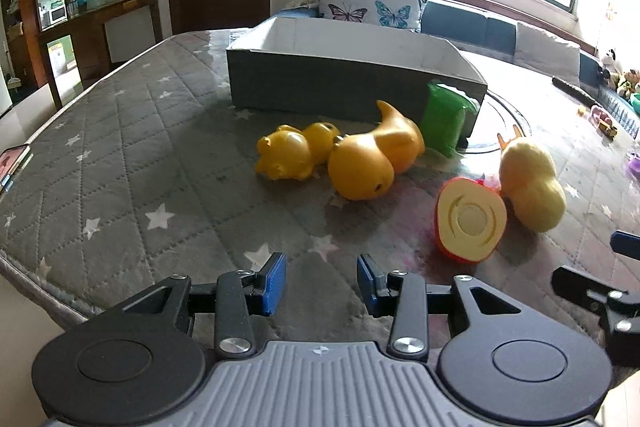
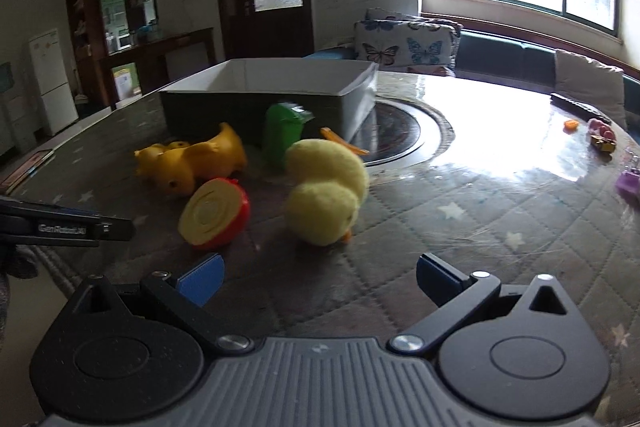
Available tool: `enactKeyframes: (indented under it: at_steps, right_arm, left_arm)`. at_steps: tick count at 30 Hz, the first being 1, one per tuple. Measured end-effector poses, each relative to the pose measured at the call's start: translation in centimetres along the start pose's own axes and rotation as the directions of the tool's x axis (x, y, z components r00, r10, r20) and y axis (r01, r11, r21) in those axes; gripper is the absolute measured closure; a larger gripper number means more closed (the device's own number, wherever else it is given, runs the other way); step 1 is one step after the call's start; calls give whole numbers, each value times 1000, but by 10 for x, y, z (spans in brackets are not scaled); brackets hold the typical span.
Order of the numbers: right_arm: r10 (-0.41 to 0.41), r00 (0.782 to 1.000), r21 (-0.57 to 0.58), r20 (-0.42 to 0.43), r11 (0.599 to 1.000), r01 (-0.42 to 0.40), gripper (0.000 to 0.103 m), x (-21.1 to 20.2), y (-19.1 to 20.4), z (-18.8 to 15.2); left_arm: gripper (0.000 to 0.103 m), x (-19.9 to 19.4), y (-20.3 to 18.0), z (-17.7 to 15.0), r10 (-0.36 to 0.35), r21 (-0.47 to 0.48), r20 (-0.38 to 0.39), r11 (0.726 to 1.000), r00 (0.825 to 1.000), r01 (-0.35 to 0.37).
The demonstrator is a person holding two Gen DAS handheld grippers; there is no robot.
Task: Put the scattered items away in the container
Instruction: 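Move the right gripper toward the red-and-yellow toy apple half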
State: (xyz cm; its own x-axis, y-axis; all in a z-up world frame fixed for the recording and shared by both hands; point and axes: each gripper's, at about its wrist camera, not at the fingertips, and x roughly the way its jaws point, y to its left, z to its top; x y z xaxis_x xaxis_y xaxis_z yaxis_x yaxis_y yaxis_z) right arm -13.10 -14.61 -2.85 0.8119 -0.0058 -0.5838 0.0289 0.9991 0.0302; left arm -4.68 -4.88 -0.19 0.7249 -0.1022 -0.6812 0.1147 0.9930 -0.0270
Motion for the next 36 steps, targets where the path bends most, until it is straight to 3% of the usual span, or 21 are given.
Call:
enactKeyframes:
  at_steps: [6, 17, 36]
  right_arm:
    - [65, 998, -41, -8, 997, -65, 0, -23, 12, -10]
    - [87, 996, -52, -33, 995, -89, 0, -39, 51, -14]
    - [129, 990, -69, -49, 989, -132, 0, -26, 25, -7]
  left_arm:
    - [61, -3, 2, 1, -25, 6, -19, 1000, 1000, 25]
    - [61, -4, -4, -3, -39, 22, -29, 999, 999, 39]
    - [61, -3, -13, -1, -64, 44, -43, 997, 997, 65]
